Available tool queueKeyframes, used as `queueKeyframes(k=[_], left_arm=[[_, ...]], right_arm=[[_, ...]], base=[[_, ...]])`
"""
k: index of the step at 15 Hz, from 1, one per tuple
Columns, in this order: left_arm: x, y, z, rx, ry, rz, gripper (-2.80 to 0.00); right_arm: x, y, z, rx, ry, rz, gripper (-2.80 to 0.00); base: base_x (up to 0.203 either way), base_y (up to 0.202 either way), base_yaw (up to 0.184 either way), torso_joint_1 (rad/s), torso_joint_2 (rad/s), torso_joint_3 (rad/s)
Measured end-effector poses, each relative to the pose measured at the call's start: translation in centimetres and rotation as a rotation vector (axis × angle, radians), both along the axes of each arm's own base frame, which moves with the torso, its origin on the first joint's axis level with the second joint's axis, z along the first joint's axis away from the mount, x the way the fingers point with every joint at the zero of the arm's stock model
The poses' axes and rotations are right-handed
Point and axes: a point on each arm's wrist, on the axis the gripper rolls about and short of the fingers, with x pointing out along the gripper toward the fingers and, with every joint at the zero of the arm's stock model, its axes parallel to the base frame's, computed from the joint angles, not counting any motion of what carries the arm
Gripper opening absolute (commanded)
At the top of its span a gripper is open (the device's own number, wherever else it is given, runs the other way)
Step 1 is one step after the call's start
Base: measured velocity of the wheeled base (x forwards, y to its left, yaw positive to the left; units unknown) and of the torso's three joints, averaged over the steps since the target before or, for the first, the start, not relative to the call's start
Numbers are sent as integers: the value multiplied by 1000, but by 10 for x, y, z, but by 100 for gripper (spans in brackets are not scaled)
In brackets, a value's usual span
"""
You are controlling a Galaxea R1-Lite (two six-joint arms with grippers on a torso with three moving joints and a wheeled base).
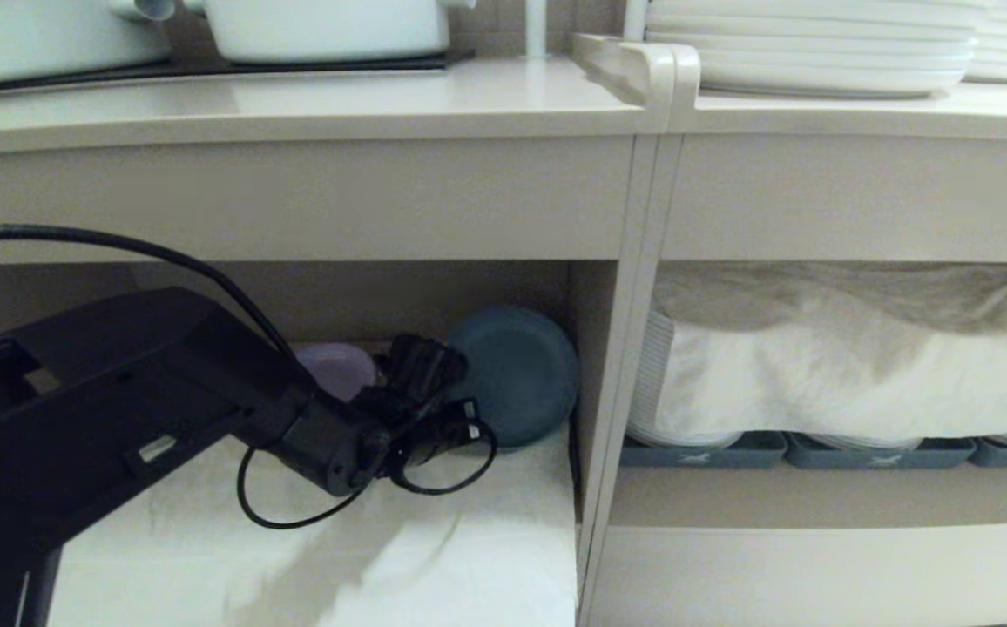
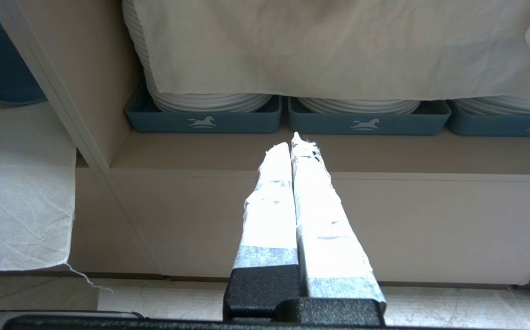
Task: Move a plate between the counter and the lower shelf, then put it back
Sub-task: Pick up the plate in the cupboard
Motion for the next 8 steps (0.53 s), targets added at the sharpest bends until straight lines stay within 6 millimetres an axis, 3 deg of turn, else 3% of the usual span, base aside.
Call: queueKeyframes(k=[8], left_arm=[[-2,1,-2,17,5,13,-280]], right_arm=[[0,0,0,0,0,0,-280]], base=[[0,0,0,0,0,0]])
